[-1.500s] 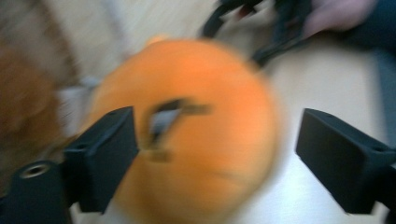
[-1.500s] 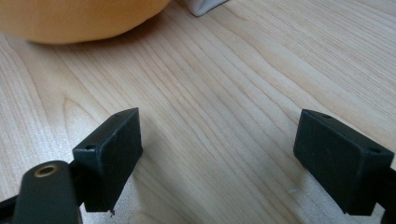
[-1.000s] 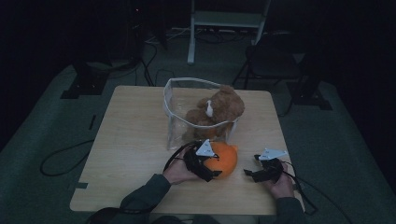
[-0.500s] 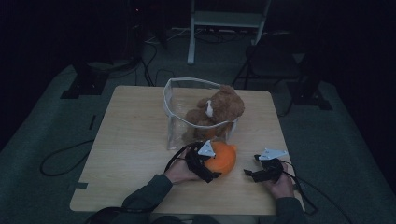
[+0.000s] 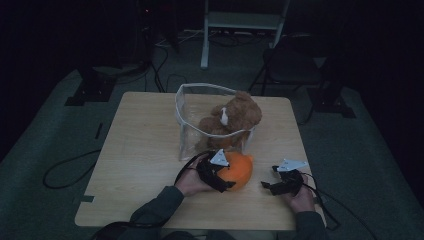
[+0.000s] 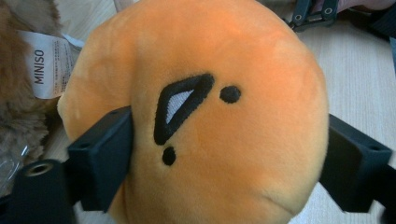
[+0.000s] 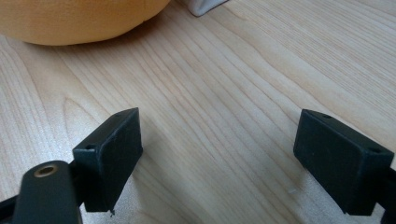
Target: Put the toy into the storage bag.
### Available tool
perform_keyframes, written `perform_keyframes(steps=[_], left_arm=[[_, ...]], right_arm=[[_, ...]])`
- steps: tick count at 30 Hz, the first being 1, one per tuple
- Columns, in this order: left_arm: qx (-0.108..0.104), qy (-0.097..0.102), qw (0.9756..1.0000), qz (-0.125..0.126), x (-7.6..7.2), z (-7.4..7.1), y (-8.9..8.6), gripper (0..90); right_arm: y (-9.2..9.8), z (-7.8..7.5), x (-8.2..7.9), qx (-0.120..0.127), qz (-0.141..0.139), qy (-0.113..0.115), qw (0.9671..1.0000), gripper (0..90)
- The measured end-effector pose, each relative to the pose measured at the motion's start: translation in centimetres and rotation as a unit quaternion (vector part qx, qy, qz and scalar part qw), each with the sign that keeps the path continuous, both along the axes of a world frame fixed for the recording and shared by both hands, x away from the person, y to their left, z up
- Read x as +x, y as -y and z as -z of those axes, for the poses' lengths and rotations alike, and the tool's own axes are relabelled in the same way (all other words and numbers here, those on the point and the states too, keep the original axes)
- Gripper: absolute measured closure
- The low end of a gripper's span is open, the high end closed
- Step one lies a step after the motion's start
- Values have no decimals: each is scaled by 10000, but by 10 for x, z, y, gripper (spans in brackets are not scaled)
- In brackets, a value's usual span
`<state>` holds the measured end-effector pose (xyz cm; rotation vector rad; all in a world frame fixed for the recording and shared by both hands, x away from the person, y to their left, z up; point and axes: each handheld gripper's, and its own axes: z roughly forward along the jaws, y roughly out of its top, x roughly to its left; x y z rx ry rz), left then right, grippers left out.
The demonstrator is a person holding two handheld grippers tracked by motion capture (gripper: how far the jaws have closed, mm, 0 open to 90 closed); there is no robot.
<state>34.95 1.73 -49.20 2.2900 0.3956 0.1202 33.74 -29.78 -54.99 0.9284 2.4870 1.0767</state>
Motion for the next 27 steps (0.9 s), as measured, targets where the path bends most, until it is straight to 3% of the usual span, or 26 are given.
perform_keyframes(steps=[9,15,27], left_arm=[[-78,73,9999,-12,-2,-6,-5,338],[-132,177,9998,-16,-3,-10,-7,385],[-269,196,9994,56,-5,-18,-10,421]], right_arm=[[0,0,0,3,1,-1,10000,146],[0,0,0,4,0,-2,10000,146],[0,0,0,0,0,-2,10000,146]])
